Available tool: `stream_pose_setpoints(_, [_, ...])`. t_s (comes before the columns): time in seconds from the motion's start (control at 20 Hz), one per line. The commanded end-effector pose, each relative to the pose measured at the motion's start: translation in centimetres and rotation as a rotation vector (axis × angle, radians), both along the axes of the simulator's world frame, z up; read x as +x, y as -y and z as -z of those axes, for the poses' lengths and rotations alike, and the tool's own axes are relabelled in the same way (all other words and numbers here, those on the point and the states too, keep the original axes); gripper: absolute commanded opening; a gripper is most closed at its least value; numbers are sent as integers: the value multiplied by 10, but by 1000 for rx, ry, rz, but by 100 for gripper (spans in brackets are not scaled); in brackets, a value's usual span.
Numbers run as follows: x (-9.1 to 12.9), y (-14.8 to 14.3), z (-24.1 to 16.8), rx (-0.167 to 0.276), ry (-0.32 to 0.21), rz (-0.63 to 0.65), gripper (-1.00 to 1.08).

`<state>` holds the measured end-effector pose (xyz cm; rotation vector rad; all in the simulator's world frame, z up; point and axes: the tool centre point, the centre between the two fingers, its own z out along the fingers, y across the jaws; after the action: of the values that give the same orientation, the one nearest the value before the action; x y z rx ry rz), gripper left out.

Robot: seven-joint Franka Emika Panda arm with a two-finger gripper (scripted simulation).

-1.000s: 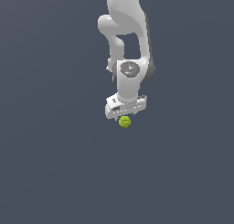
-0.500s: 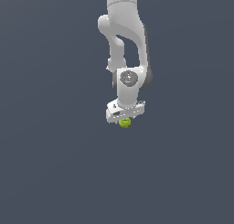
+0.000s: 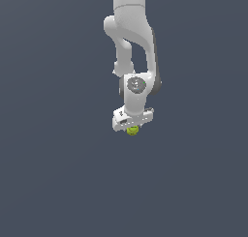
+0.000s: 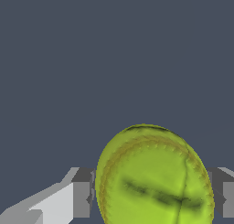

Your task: Pick up the object and move it to a goal position.

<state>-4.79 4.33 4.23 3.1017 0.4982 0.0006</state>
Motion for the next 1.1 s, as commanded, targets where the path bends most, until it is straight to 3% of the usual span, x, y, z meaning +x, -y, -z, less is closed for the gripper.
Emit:
stream_pose_setpoints(0.0, [0, 0, 1, 0, -1, 0, -100])
stream_pose_setpoints(0.5, [3, 10, -11, 0, 0, 0, -100])
stream_pose_setpoints(1.05, [27, 75, -79, 1, 0, -1, -100])
